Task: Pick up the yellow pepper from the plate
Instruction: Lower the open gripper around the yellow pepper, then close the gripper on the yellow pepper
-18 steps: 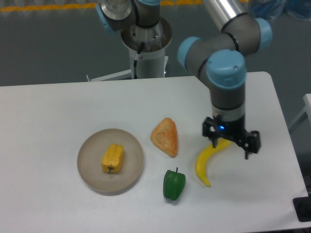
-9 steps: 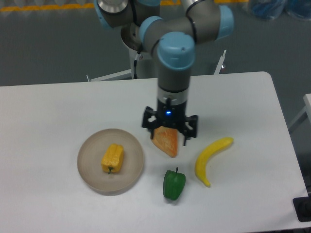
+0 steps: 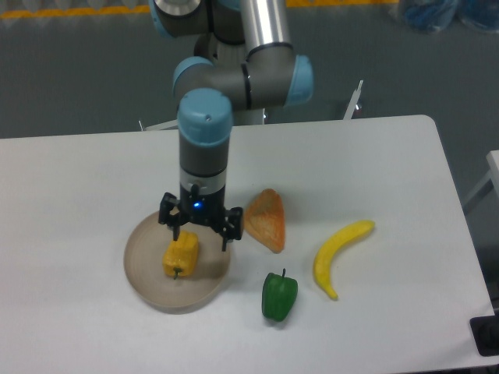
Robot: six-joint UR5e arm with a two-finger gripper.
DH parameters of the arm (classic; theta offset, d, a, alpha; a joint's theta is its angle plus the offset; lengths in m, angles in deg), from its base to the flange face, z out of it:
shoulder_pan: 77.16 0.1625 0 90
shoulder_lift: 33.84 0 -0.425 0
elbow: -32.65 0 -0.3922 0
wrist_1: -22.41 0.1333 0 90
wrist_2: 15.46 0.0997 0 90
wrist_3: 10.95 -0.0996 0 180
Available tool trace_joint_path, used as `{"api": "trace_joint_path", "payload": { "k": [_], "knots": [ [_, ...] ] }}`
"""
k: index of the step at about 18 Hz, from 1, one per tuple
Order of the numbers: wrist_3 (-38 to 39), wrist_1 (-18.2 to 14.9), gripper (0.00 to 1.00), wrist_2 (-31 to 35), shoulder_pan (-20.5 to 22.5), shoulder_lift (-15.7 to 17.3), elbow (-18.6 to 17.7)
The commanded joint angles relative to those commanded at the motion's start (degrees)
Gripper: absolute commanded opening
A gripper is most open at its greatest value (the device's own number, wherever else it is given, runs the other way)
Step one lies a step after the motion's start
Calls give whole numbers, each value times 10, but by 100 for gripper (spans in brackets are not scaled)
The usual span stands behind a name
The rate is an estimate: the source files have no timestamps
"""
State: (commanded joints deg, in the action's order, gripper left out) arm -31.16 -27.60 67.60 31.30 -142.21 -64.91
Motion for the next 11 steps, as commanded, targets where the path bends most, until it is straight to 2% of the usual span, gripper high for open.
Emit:
{"api": "trace_joint_path", "payload": {
  "k": [3,5,11],
  "knots": [
    [0,2,100,10,-9,-16,-4],
    [0,25,100,38,-32,-28,-9],
    [-1,28,100,42,-35,-33,-16]
  ]
}}
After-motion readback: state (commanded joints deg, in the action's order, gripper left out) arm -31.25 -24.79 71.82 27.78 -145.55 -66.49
